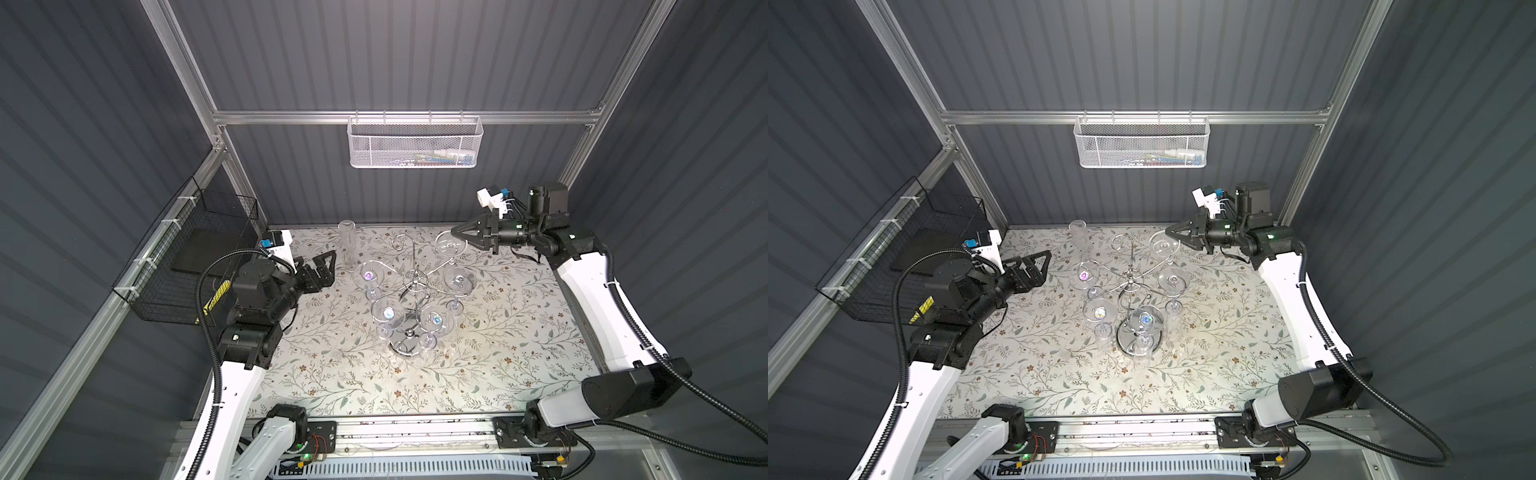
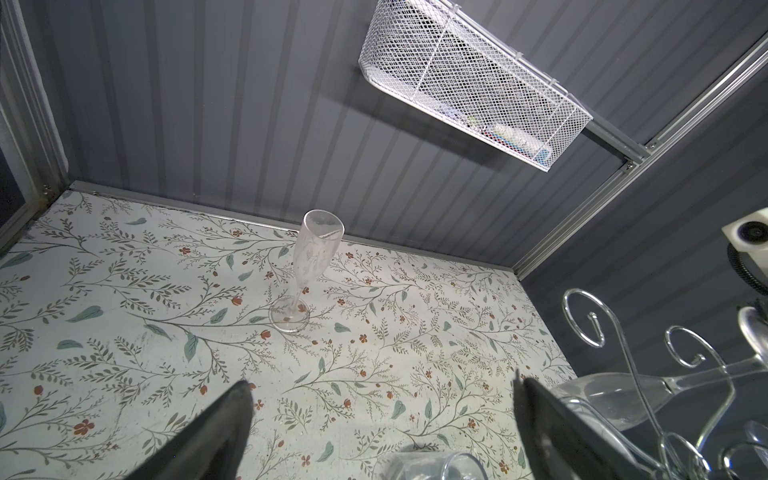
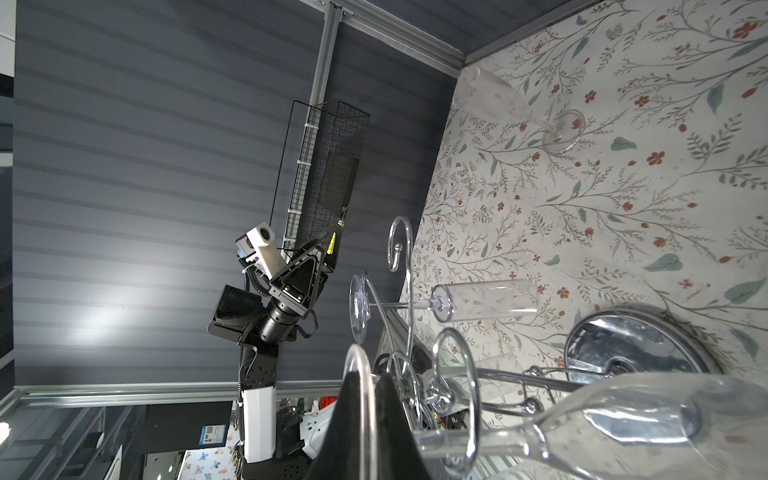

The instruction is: Take the wine glass off the wine glass rack

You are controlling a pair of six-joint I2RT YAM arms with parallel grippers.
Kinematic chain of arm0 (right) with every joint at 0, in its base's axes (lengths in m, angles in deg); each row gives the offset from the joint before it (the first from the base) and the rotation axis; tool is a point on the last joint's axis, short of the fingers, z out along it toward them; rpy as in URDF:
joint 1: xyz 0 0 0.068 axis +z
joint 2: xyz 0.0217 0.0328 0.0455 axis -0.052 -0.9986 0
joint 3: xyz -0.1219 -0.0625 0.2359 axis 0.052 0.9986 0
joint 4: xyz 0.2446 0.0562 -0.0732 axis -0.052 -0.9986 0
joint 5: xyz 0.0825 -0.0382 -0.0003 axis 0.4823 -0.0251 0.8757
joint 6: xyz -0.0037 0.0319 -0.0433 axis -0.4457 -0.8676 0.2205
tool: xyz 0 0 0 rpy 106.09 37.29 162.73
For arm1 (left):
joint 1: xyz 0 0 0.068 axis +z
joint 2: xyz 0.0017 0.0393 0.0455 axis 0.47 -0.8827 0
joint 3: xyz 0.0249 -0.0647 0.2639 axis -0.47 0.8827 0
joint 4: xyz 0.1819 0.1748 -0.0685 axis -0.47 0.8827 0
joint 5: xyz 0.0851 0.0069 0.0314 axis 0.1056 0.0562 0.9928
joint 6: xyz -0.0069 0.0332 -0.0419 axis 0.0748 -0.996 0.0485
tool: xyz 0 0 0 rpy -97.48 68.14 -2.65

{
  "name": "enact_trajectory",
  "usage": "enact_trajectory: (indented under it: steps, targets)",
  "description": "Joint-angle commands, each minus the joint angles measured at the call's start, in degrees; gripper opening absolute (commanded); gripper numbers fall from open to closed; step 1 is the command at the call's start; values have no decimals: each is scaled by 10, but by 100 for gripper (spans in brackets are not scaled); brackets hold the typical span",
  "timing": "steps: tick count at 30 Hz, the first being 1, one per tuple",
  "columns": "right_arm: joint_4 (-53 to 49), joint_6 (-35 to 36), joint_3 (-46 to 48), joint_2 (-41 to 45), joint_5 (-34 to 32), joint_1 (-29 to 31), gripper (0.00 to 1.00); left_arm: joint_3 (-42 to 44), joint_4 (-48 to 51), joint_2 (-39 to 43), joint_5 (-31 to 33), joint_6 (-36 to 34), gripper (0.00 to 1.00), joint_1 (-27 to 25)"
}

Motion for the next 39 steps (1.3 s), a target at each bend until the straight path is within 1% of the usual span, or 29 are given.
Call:
enact_trajectory:
  steps: [1,12,18,21,23,25,29,32,33,35,37,39]
  targets:
    - [24,-8,-8,-2,3,13,0,-3,12,12,6,3,99,4]
    - [27,-16,-83,-64,-11,62,0,-10,13,11,9,-3,100,4]
    - [27,-17,-134,-106,-15,65,0,-25,20,8,12,-13,100,4]
    - [27,-15,-166,-127,-13,65,0,-36,23,5,14,-6,100,4]
    - [22,-9,-195,-143,-12,64,0,-48,23,-3,0,15,100,3]
    - [8,3,-236,-162,-16,60,0,-65,17,-15,-34,31,100,3]
    - [-2,16,-315,-193,-20,45,0,-98,-11,-30,-71,81,99,3]
    - [33,21,-335,-190,-23,34,0,-128,-41,-45,-100,140,100,3]
    - [48,25,-336,-185,-26,31,0,-133,-65,-51,-131,171,99,3]
    - [72,47,-334,-172,-33,25,0,-133,-124,-64,-162,238,99,3]
    - [85,84,-328,-152,-47,24,0,-130,-187,-78,-185,311,99,2]
    - [130,113,-296,-122,-52,24,0,-128,-252,-97,-201,384,99,1]
